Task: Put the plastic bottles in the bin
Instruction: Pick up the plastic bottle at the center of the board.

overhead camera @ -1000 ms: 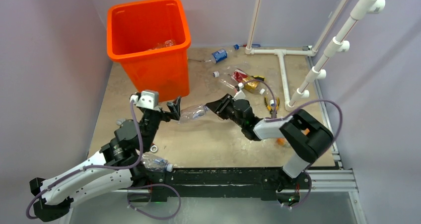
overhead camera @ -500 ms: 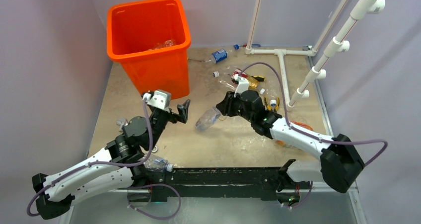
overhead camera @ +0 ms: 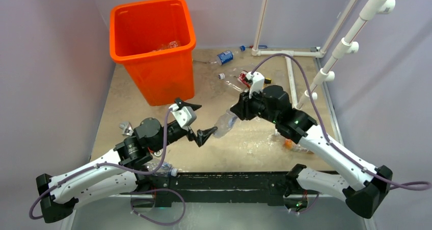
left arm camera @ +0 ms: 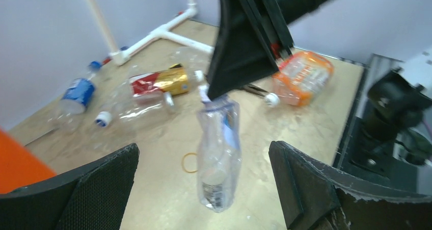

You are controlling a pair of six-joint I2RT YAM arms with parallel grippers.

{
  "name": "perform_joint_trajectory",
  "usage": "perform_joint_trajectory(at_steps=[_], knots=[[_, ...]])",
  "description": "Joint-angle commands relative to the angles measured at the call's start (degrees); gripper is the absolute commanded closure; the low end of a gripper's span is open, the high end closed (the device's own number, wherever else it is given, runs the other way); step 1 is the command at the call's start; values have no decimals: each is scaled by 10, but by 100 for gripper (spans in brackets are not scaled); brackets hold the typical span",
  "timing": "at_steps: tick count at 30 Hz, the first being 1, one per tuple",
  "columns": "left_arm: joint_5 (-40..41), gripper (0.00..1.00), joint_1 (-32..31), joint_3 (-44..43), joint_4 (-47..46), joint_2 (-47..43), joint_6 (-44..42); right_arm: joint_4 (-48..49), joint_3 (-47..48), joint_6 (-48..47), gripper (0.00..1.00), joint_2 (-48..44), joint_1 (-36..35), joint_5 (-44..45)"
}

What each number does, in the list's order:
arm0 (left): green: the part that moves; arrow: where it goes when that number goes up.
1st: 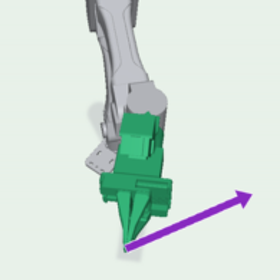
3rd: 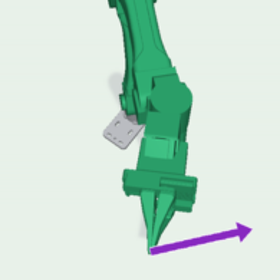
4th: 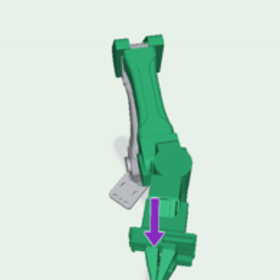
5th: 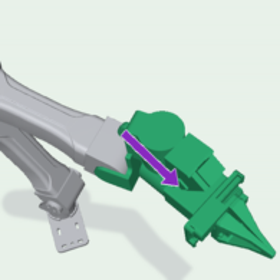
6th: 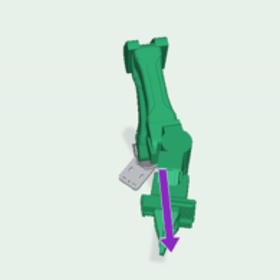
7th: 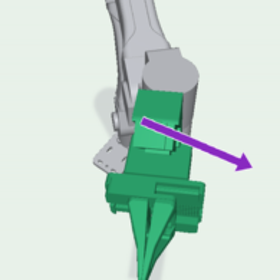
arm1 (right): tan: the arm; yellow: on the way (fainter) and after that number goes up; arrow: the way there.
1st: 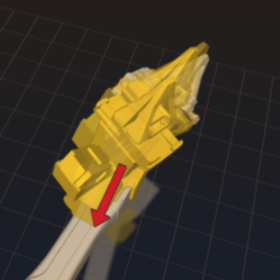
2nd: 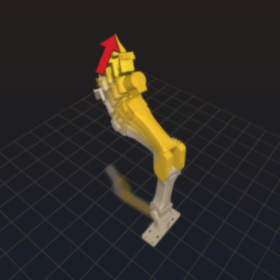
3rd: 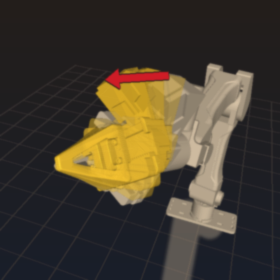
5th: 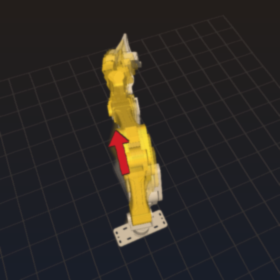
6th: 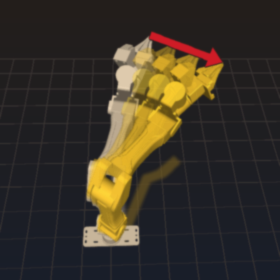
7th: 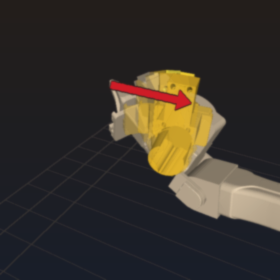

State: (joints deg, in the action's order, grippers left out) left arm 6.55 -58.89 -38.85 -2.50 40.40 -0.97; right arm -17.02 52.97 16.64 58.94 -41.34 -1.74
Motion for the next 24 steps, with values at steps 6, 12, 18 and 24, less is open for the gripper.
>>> perform_joint_trajectory(at_steps=[6,12,18,24], knots=[[-205,1,3,-17,8,26,-31,-99,116,-72,100,-39,-7,-135],[-204,1,4,-22,16,47,-35,-82,126,-70,100,-39,-37,-129],[-192,1,4,-26,22,69,-36,-27,118,-60,100,-43,-69,-140],[-190,5,4,-34,24,88,-33,13,110,-52,100,-50,-73,-167]])
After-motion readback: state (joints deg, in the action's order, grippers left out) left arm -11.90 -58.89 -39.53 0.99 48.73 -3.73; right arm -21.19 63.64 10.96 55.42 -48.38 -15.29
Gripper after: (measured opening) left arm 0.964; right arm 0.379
